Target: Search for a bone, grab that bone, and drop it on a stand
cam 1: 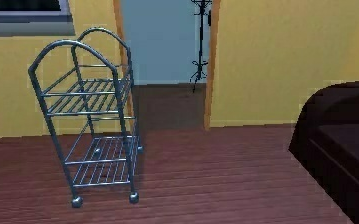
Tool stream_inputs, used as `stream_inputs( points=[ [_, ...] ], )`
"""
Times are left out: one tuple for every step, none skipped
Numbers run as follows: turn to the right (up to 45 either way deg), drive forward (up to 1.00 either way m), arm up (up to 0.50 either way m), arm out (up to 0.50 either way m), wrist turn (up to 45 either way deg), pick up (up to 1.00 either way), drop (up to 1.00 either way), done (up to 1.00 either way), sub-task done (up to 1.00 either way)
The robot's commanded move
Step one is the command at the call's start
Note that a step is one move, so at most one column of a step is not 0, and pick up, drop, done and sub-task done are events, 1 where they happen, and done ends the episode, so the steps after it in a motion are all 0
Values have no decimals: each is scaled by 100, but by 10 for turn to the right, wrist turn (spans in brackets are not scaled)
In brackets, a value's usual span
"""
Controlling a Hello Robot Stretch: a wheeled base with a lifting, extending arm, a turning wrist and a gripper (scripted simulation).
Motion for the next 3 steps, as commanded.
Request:
stream_inputs(
  points=[
    [0, 100, 0, 0, 0, 0, 0, 0, 0],
    [0, 100, 0, 0, 0, 0, 0, 0, 0],
    [-90, 0, 0, 0, 0, 0, 0, 0, 0]
  ],
)
